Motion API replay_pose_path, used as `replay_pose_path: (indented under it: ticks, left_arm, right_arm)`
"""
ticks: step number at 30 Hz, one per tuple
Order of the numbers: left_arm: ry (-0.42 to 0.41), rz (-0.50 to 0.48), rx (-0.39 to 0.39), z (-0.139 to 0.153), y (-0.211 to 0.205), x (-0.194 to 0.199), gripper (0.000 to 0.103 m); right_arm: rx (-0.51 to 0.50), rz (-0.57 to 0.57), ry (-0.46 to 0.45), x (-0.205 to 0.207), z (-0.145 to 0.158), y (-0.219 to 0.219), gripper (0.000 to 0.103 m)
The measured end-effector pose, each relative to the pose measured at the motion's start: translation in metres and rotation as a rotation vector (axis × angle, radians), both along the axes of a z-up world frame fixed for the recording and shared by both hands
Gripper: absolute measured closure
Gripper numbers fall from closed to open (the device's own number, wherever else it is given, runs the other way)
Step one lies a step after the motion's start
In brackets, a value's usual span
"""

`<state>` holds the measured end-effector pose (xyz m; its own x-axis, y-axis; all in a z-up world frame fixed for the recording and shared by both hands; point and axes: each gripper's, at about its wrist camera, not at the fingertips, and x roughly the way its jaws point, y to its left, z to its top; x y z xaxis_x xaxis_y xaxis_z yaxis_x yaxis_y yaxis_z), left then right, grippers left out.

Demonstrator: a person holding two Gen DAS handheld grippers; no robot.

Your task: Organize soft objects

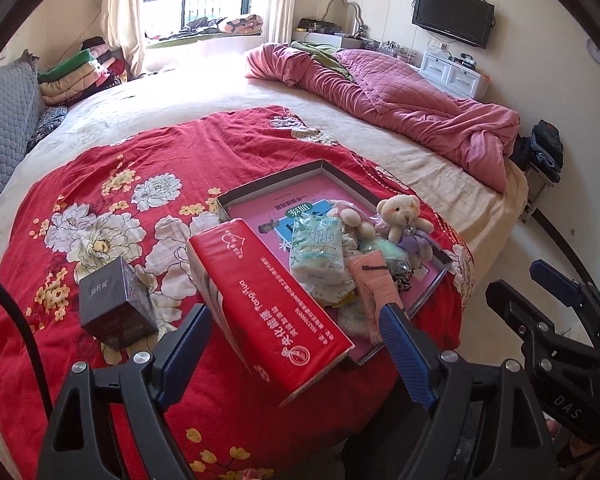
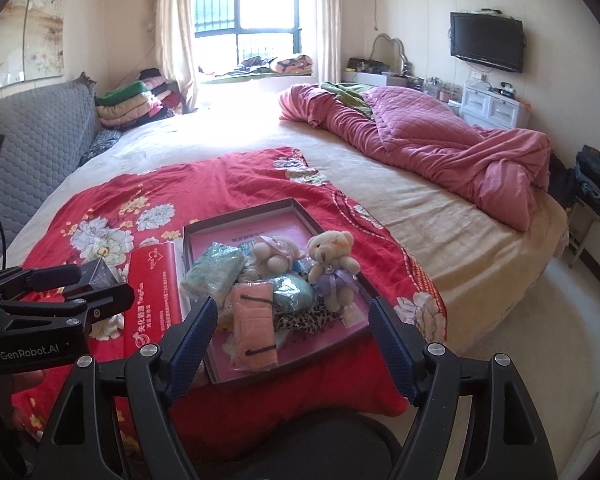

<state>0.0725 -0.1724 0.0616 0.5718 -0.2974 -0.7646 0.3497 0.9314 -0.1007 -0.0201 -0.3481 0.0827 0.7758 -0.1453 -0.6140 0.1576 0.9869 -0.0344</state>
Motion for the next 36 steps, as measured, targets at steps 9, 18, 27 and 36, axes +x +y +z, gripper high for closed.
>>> replay_pose_path:
  ticks: [9, 18, 27, 36]
  left_arm:
    - [-0.001, 0.037, -0.001, -0.005, 0.009, -0.024, 0.018]
    - [0.016, 0.027, 0.019, -0.017, 0.005, -0.036, 0.018]
    - [0.019, 0.037, 0.037, -0.021, 0.005, -0.036, 0.018]
    - [0.024, 0.033, 0.045, -0.025, 0.003, -0.038, 0.018]
  right_arm:
    - [-0.022, -0.064, 0.056, -0.027, -0.019, -0.002, 0.024]
    - [-0.072, -0.009, 0.045, -0.042, -0.016, 0.017, 0.024]
    - [-0.029, -0.018, 0.068, -0.039, -0.022, 0.011, 0.024]
    - [-0.026, -0.005, 0.082, -0.038, -0.026, 0.015, 0.024]
